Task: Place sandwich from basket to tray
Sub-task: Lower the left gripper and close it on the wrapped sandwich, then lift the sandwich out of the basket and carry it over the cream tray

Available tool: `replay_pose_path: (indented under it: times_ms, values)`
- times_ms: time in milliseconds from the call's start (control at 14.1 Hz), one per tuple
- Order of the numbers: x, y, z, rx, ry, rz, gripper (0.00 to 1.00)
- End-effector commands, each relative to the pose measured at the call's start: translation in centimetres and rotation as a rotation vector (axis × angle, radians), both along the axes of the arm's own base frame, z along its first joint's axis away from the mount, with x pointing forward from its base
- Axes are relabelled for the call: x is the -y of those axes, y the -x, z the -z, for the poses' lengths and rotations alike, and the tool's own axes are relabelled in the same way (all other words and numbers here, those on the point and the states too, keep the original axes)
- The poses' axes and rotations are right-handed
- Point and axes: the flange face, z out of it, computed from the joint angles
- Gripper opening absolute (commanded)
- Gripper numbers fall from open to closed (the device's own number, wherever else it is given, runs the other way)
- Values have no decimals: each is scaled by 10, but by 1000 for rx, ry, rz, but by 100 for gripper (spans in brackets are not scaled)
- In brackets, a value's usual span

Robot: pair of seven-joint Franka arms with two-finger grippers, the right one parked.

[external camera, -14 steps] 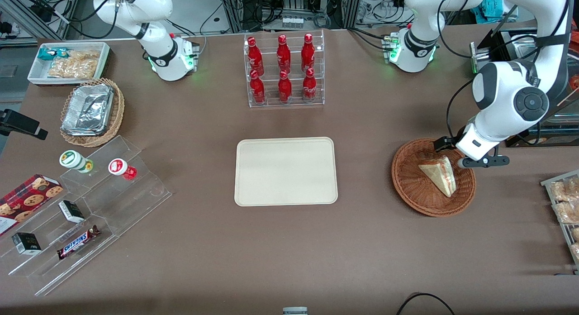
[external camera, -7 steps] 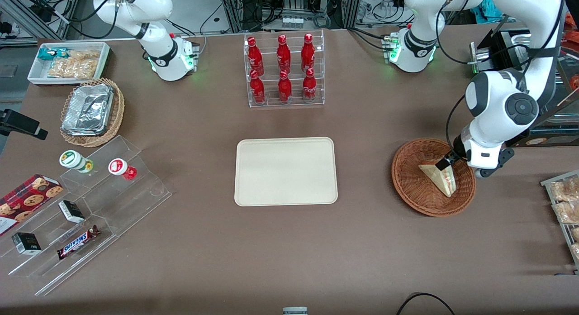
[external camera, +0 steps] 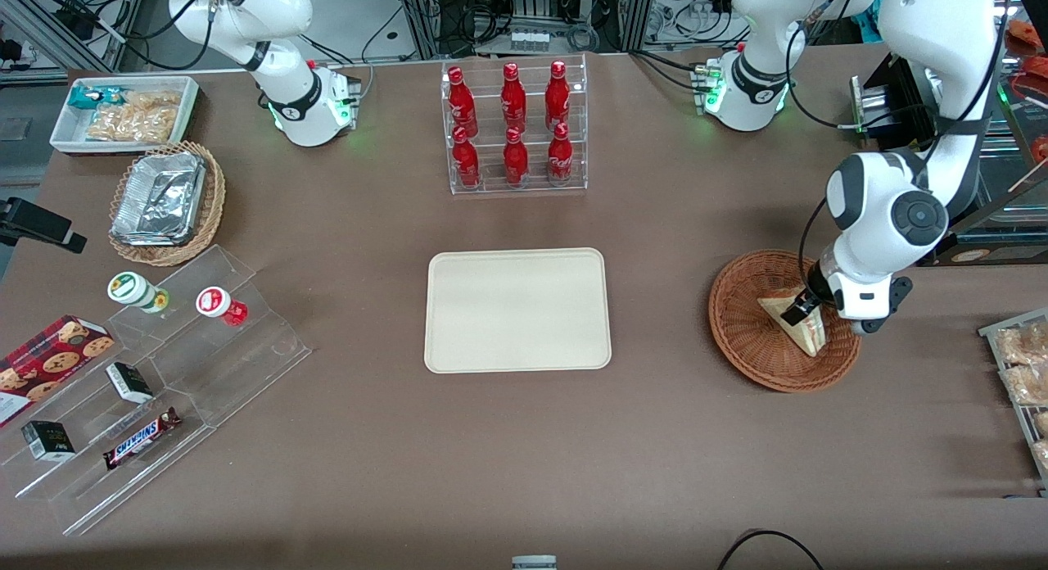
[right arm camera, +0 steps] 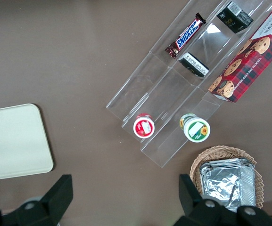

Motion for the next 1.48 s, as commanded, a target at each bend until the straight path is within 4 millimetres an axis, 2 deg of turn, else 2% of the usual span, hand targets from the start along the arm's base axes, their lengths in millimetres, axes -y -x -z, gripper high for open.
replay_pose_path:
  times_ms: [0,141,354,495,636,778,919,990,1131,1343,1414]
  values:
    - [3,1,6,4,2,-12,42]
    - [6,3,5,1,0,12,15]
    - [11,1,-18,11,-3,27,9]
    - [33,1,-34,-9,-5,69,7]
    - [66,3,-50,-29,-9,128,4]
    - [113,0,-67,-63,-16,211,0]
    - [162,-13,-81,-134,-32,307,0]
    - [193,-20,-81,-141,-41,410,0]
    - [242,-29,-78,-128,-36,479,0]
    - [328,-33,-55,-109,-36,493,0]
    - [351,-32,-52,-98,-33,487,0]
